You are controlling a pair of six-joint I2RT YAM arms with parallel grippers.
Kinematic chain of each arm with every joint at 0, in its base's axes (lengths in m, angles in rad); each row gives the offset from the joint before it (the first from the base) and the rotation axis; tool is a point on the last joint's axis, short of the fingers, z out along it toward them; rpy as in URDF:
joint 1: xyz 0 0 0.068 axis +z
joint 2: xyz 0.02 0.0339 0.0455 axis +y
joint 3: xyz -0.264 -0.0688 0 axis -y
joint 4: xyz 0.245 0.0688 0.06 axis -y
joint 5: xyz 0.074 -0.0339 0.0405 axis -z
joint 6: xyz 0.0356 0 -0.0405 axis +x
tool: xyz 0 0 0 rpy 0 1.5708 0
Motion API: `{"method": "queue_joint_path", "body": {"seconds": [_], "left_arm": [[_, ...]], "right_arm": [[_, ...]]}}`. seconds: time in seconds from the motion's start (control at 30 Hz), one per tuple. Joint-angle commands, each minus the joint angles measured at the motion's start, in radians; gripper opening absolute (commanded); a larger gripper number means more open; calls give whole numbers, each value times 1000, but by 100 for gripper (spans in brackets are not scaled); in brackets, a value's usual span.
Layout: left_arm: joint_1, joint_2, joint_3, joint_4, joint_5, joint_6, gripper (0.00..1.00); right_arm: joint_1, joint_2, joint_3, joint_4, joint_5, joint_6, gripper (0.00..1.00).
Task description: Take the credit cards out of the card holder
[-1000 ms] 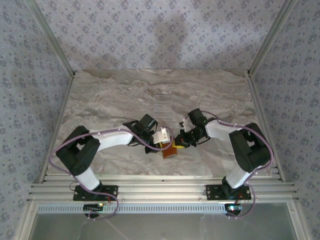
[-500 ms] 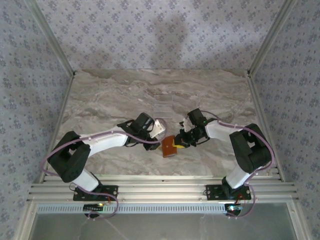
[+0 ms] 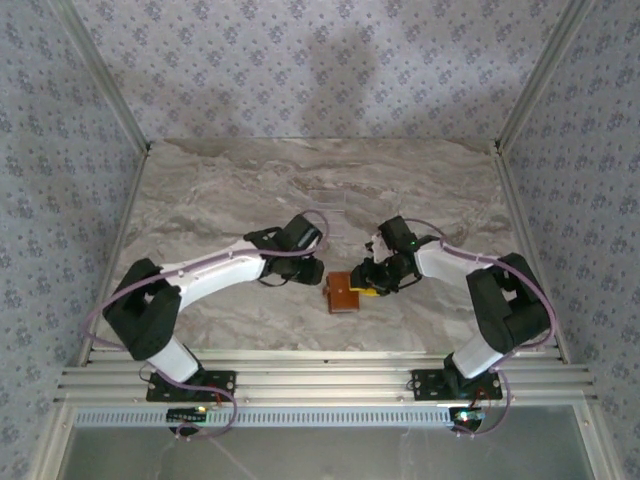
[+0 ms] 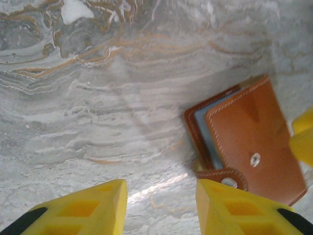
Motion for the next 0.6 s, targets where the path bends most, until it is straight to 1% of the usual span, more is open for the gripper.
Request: {"method": "queue_joint_path", "body": {"seconds": [0.0,0.07,0.13,0.3,0.5,0.57], "left_arm": [[-54,79,130,-212,-97,-134,45],[-92,124,183,-257,-133,-156,46],[-115,167,223,-282,-136,-178,50],[-137,251,298,-350,-139,-212,52],[-137,262,272,-314,-103,-225,52],[-132,252,261,-312,-110,-236,49]], "right_arm": [[-13,-37,15,-51,36,0,41],[-18,-46,14,-59,42,-1,41],[-26,-54,12,-64,46,-2,42],[-38,-81,1,-73,53,-7,42],[-45,-106,-16,-75,58,-4,42],[-45,-111,-22,-74,58,-3,42]]}}
